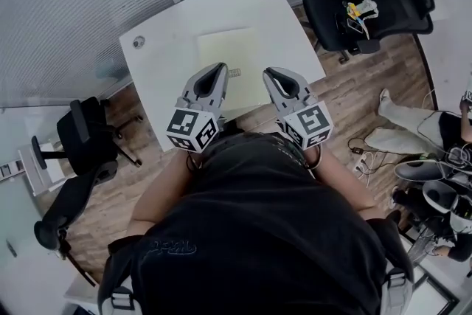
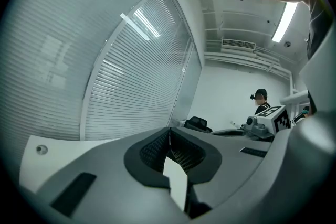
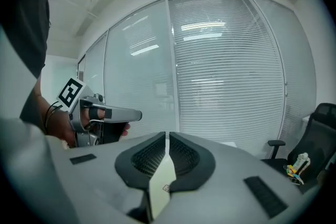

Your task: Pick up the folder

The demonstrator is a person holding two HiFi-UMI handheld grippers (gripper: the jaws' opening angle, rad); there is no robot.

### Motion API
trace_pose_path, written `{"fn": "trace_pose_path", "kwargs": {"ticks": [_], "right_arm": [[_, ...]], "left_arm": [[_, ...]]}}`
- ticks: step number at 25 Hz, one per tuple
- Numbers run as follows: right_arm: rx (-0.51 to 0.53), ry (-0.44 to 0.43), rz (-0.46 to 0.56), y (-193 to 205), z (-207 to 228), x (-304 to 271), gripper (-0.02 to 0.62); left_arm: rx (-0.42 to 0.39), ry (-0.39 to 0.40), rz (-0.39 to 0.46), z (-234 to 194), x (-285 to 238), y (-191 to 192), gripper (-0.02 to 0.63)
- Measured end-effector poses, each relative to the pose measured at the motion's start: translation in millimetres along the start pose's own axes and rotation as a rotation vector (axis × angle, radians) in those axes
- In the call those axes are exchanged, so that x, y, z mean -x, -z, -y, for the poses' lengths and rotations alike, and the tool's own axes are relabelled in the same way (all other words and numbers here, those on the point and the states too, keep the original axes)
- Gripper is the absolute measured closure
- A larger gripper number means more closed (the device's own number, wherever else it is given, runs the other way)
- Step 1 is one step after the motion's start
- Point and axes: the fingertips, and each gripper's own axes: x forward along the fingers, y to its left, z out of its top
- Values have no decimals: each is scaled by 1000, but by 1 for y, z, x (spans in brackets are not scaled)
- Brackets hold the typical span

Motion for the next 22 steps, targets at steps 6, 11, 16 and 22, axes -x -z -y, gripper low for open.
{"fn": "trace_pose_path", "kwargs": {"ticks": [6,11,16,22], "right_arm": [[-46,43,-40,28,12,-20,571],[-62,55,-65,42,23,-32,571],[-88,39,-96,58,28,-46,569],[-102,13,-145,76,29,-63,542]], "left_arm": [[2,-16,-69,-38,3,25,592],[13,-54,-111,-63,1,44,591],[38,-66,-148,-72,0,57,579],[32,-99,-173,-89,0,64,569]]}}
